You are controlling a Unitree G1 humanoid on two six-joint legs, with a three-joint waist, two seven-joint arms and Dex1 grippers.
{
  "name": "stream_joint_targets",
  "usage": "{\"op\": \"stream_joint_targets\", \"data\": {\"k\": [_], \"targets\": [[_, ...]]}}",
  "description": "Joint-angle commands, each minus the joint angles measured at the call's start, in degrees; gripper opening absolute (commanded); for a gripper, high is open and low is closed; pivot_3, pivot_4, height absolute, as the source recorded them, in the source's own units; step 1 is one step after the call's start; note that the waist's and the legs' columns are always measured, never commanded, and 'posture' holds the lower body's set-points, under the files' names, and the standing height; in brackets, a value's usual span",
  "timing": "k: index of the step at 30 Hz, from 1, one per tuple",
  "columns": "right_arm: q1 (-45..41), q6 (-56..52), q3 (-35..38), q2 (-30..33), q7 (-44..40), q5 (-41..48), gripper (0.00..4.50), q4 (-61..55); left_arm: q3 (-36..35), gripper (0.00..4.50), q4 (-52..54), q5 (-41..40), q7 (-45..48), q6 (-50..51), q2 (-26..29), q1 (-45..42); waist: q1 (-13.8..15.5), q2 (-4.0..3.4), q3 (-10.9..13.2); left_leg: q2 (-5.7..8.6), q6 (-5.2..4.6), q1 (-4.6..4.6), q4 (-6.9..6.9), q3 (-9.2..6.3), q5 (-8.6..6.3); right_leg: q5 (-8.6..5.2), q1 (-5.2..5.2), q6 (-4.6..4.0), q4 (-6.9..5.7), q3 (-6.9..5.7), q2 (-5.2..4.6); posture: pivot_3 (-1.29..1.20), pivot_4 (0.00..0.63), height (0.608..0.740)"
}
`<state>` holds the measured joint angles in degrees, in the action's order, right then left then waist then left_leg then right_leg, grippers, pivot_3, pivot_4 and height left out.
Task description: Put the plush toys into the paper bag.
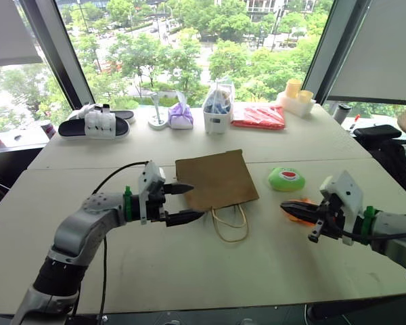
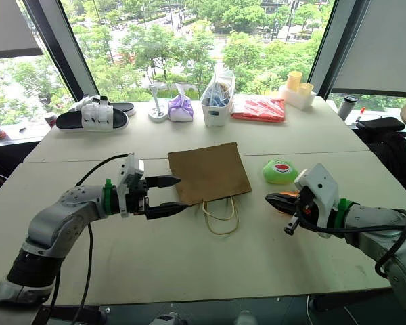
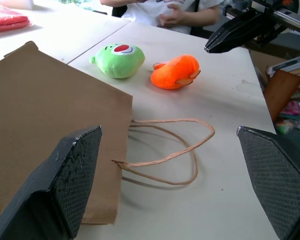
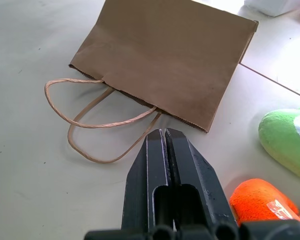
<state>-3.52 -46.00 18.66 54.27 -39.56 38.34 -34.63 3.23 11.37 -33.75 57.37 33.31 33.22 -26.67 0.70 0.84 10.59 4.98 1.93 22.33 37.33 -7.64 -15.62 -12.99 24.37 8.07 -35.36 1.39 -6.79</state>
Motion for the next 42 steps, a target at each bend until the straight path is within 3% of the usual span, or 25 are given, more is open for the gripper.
{"op": "stream_joint_targets", "data": {"k": [1, 20, 28, 36, 39, 42], "targets": [[-0.5, 0.4, 1.6, 1.1, -0.5, -0.3, 0.00, -1.2, -0.7, 4.42, 1.2, -0.6, 0.6, 0.1, 0.4, -0.6, 0.0, 0.00, 0.0, 0.00, 0.00, 0.00, 0.00, 0.00, 0.00, 0.00, 0.00, 0.00, 0.00, 0.00, 0.00, 0.00, 0.150, 0.740], [0.3, 0.1, 1.4, 0.3, 0.8, 0.2, 0.00, -2.4, 0.6, 4.42, -0.2, 1.7, 3.5, -2.4, 1.0, -2.5, 0.0, 0.00, 0.0, 0.00, 0.00, 0.00, 0.01, 0.01, 0.00, 0.00, 0.00, 0.00, 0.00, 0.00, 0.00, 0.00, 0.150, 0.740], [1.9, 0.0, 1.8, -0.6, 2.2, 0.1, 0.00, -3.9, 10.9, 4.42, -7.9, 15.6, 11.5, -24.9, -1.5, -4.5, 0.1, 0.00, 0.0, 0.02, 0.01, 0.00, 0.01, 0.02, 0.00, 0.00, -0.01, -0.01, 0.01, 0.00, -0.01, 0.00, 0.150, 0.740], [3.9, -0.8, 1.7, -2.6, 5.4, 0.5, 0.00, -7.3, 14.4, 4.42, -20.5, 22.8, 11.3, -36.6, -7.7, -8.8, 0.1, 0.00, 0.0, 0.02, 0.00, 0.00, 0.04, 0.01, 0.00, 0.01, -0.02, 0.00, -0.01, 0.00, -0.01, 0.00, 0.150, 0.740], [5.4, -1.7, 1.7, -4.0, 6.9, 1.1, 0.00, -9.2, 14.4, 3.56, -23.9, 23.2, 11.1, -37.9, -10.3, -10.1, 0.1, 0.01, 0.0, 0.03, 0.00, 0.01, 0.04, 0.01, 0.00, 0.01, -0.02, 0.01, -0.02, -0.01, -0.01, 0.00, 0.150, 0.740], [7.5, -2.1, 1.3, -5.8, 8.7, 1.0, 0.00, -11.4, 14.5, 2.09, -26.8, 24.2, 11.4, -40.0, -11.9, -11.2, 0.1, 0.01, 0.0, 0.04, 0.00, 0.01, 0.06, 0.00, 0.00, 0.03, -0.02, 0.04, -0.05, -0.01, -0.01, 0.00, 0.150, 0.740]]}}
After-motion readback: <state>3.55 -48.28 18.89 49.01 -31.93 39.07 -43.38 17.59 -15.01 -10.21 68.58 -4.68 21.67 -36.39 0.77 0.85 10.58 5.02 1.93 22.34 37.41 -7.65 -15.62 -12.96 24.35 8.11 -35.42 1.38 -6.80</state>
